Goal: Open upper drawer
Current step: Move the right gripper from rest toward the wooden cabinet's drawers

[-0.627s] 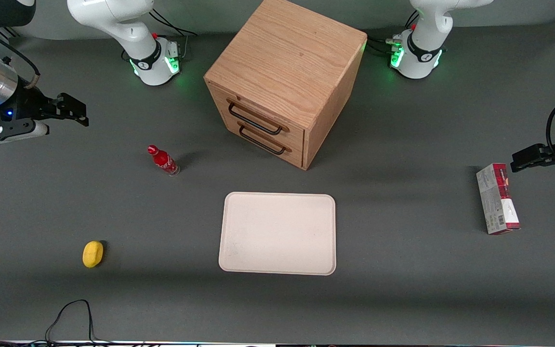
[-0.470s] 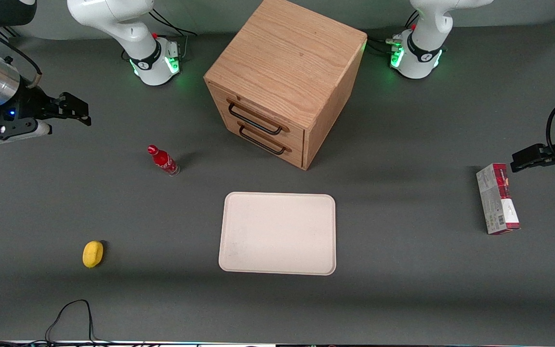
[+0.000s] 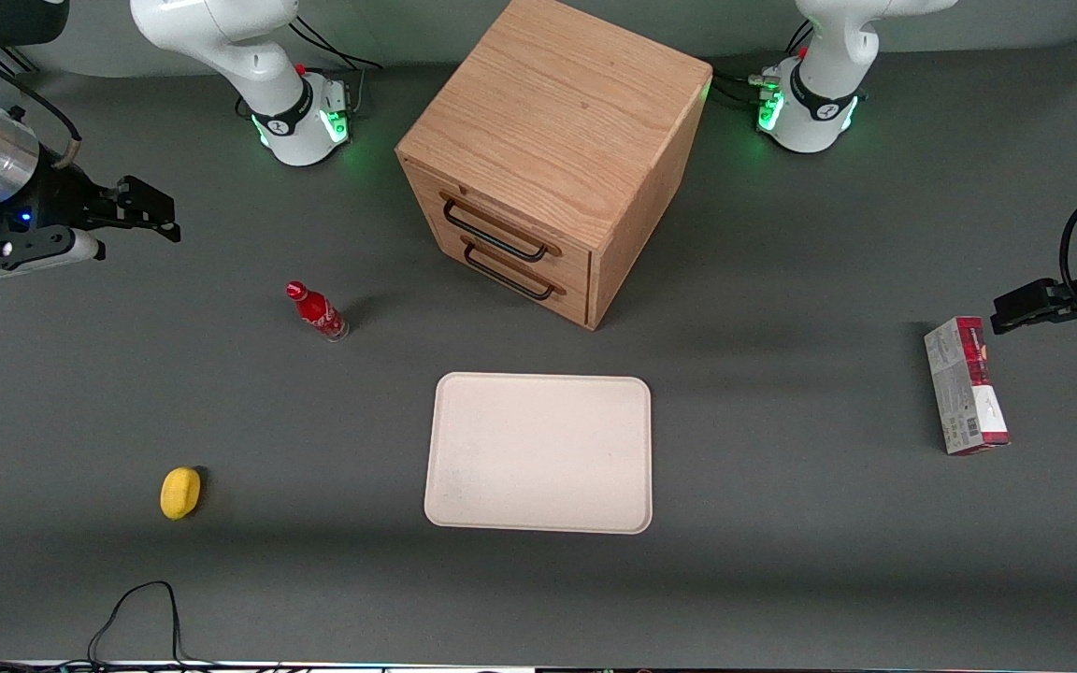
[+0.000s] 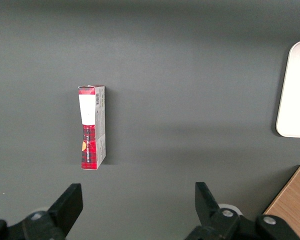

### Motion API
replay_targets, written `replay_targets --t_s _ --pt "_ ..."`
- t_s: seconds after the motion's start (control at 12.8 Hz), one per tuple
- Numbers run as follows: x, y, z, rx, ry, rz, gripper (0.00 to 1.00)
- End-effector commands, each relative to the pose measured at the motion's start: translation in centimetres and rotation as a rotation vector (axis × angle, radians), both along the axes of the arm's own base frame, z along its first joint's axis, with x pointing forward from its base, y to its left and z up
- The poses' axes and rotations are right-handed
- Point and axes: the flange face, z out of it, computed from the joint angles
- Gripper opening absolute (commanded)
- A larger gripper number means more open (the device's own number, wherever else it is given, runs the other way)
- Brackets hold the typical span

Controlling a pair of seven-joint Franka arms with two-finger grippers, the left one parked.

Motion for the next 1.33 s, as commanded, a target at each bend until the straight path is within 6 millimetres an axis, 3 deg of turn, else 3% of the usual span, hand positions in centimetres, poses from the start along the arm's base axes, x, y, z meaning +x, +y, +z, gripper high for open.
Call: replay_targets --t_s 0.0,0.31,0.7,1.02,1.25 --pt "1.0 0.7 0.5 0.029 0.036 0.021 1.0" --pt "1.4 1.1 1.0 0.061 0.025 0.02 1.0" --pt "3.5 2.7 1.1 0.101 0.055 0.042 1.0" --pt "7.0 6.5 0.5 0.123 0.026 0.261 1.0" --pt "7.5 9.7 -2.0 0.168 0.06 0.416 1.0"
